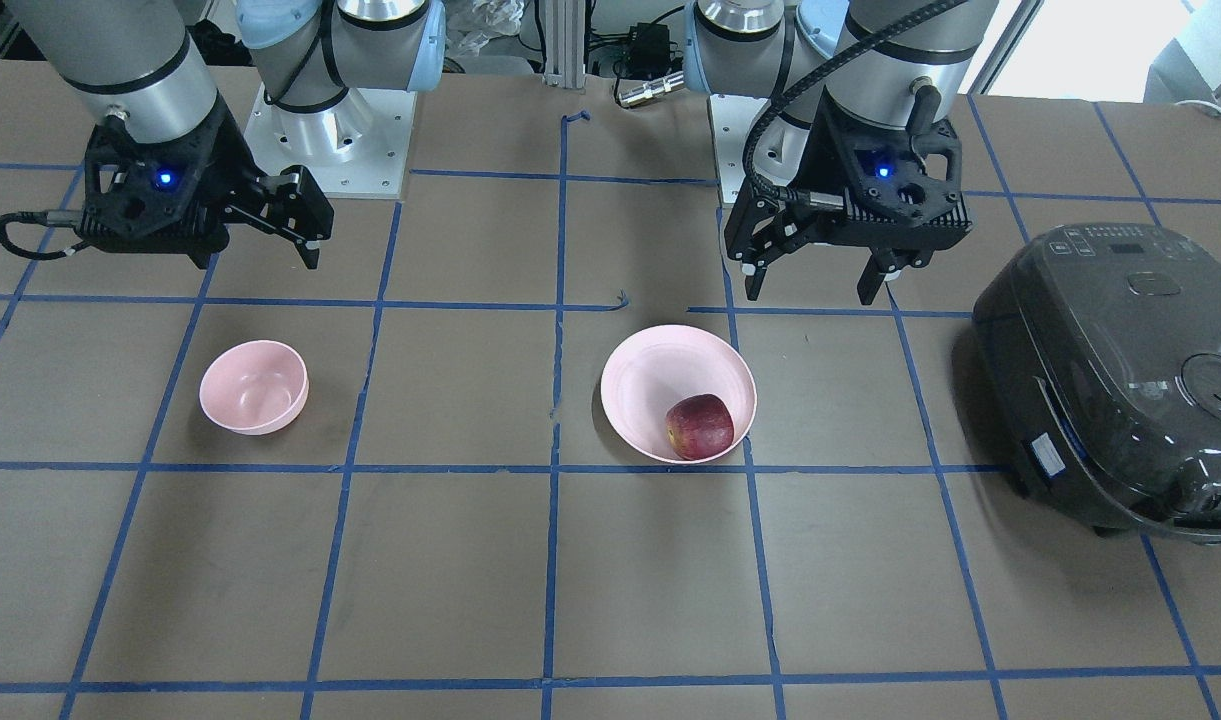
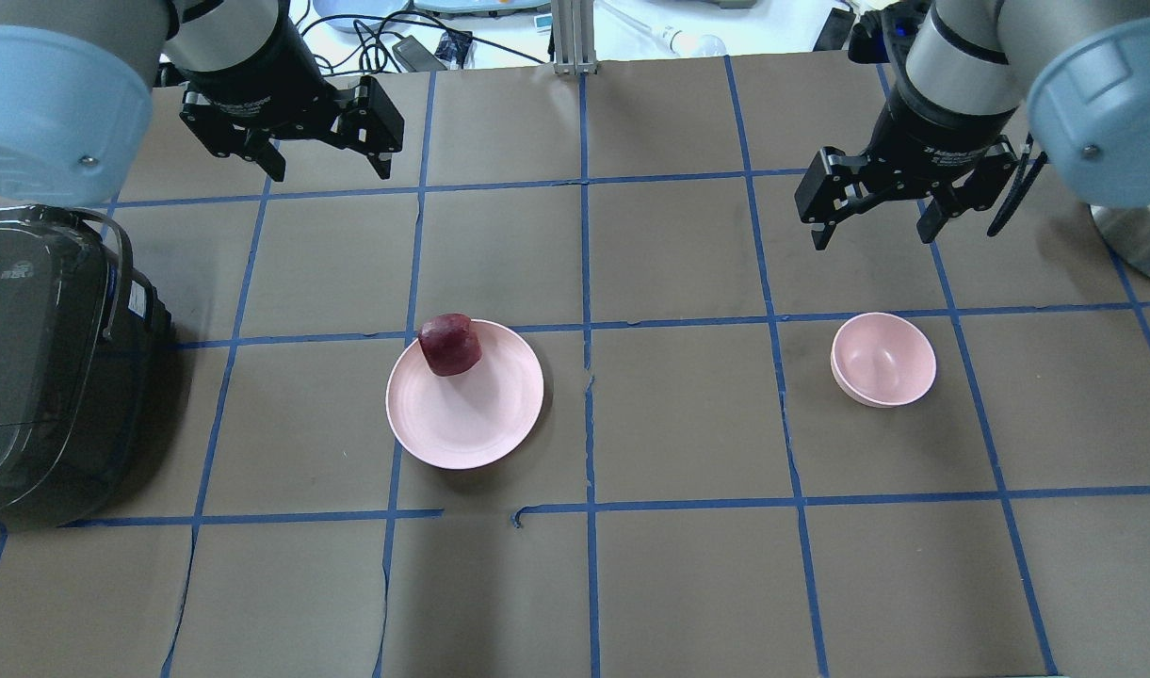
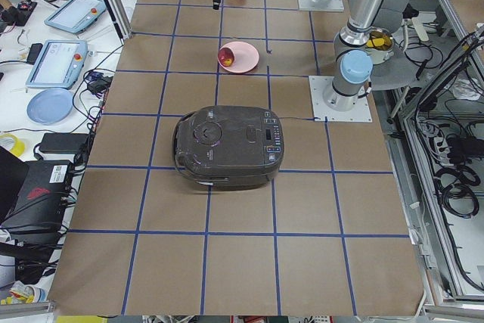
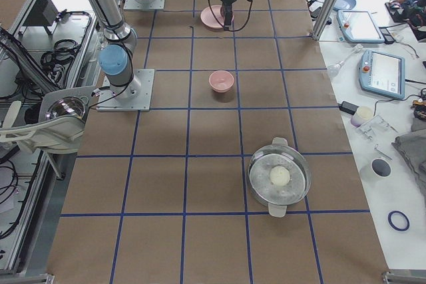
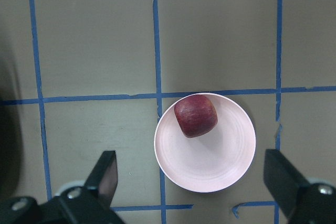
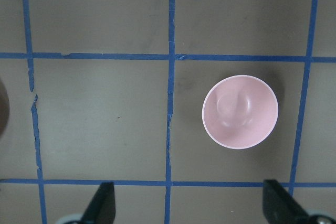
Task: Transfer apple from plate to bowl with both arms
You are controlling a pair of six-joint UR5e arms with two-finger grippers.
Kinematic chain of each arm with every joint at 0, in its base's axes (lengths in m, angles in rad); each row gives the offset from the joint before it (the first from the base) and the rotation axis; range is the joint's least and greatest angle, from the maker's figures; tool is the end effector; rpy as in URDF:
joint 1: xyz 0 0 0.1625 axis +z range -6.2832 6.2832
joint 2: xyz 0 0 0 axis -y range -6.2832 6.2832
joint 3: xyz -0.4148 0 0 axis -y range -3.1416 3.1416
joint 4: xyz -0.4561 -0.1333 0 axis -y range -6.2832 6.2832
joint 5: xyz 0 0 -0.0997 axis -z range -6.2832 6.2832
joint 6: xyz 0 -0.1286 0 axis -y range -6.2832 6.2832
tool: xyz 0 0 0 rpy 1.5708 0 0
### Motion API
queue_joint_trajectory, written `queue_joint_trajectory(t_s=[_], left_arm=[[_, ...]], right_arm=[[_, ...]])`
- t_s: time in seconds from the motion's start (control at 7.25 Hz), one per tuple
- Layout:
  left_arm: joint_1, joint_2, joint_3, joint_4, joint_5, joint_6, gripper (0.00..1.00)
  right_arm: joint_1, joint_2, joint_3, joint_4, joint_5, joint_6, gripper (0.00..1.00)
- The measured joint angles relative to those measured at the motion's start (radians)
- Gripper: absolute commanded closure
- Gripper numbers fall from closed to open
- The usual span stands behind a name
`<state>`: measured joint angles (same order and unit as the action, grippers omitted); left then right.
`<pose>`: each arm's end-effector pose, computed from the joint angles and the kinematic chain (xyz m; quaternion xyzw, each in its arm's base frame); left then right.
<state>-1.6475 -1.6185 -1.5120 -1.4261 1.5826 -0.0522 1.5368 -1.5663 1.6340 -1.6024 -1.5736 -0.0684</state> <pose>-0.1769 -0.5825 0.4703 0.0118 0.9969 -0.0780 0.0009 0.1141 -0.5561 0.4143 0.0172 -0.9997 -0.0181 0.0005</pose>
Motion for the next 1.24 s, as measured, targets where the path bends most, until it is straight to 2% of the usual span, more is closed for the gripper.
queue_joint_trajectory(t_s=[0.41, 0.97, 1.24], left_arm=[[0.000, -0.004, 0.001, 0.002, 0.000, 0.001, 0.00], [0.001, -0.001, 0.003, 0.003, 0.000, 0.003, 0.00], [0.002, -0.001, 0.003, 0.003, -0.001, 0.003, 0.00]], right_arm=[[-0.086, 0.077, 0.012, -0.064, 0.002, -0.102, 0.00], [-0.166, 0.127, 0.195, -0.340, 0.001, -0.223, 0.00], [-0.202, 0.147, 0.225, -0.371, 0.001, -0.253, 0.00]])
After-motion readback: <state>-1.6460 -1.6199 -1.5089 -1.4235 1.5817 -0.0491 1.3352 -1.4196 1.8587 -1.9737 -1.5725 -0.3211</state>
